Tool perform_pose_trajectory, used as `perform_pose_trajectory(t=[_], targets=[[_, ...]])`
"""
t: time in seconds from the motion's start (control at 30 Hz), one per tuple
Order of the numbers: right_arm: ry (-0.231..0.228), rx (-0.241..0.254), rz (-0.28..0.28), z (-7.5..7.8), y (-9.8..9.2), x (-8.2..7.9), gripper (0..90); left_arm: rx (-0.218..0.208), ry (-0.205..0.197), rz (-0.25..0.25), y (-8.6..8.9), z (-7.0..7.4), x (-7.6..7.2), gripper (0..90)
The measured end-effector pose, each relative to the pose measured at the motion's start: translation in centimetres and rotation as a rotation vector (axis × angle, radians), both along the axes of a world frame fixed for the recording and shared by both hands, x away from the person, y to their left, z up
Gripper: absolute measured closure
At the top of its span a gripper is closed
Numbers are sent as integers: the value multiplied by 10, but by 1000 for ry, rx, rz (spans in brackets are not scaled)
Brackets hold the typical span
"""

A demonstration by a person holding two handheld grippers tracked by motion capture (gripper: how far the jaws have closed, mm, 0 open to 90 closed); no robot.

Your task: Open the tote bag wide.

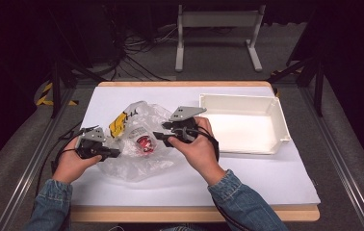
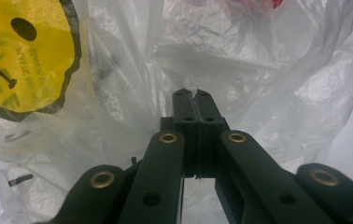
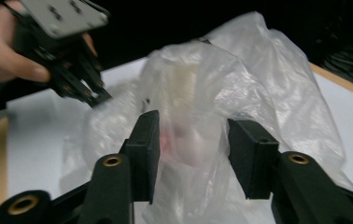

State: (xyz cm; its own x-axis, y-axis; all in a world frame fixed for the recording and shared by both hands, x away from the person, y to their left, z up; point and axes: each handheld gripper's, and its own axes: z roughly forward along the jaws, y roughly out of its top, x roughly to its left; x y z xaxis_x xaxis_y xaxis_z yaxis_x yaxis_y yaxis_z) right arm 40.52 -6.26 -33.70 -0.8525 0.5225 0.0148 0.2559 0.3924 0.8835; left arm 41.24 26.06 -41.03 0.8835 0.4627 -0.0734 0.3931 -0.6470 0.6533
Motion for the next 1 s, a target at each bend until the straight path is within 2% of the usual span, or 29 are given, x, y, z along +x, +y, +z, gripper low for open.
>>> perform_pose_trajectory(t=[0.07,0.1,0.2,0.3,0.43,0.53,0.63,0.77,0.8,0.87,0.9,0.93,1.0], targets=[[-4,28,10,0,5,-1,425,-1,-4,-2,-1,0,0,900],[-6,25,16,-2,9,0,383,-4,-2,-1,-2,0,0,900],[27,4,18,-12,19,7,292,0,-6,-8,-3,1,0,900],[39,-24,-11,-25,26,17,242,-2,-3,-9,-4,1,0,900],[77,-50,-42,-39,31,30,244,-3,-1,-9,-4,0,0,900],[114,-61,-44,-46,32,35,395,-6,-6,-11,-3,0,0,900],[124,-79,-41,-47,32,35,527,-5,-7,-10,-3,1,0,900],[133,-95,-28,-45,34,35,643,-6,-9,-9,-4,1,0,900],[130,-109,-19,-44,35,35,715,-6,-7,-10,-4,1,-1,900],[131,-113,-18,-44,35,35,739,-6,-6,-10,-4,1,-1,900],[137,-119,-9,-44,35,36,813,-7,-7,-11,-4,1,-1,900],[137,-119,-9,-44,35,36,813,-7,-7,-11,-4,1,-1,900],[137,-130,-5,-45,35,37,873,-7,-12,-10,-4,1,-1,900]])
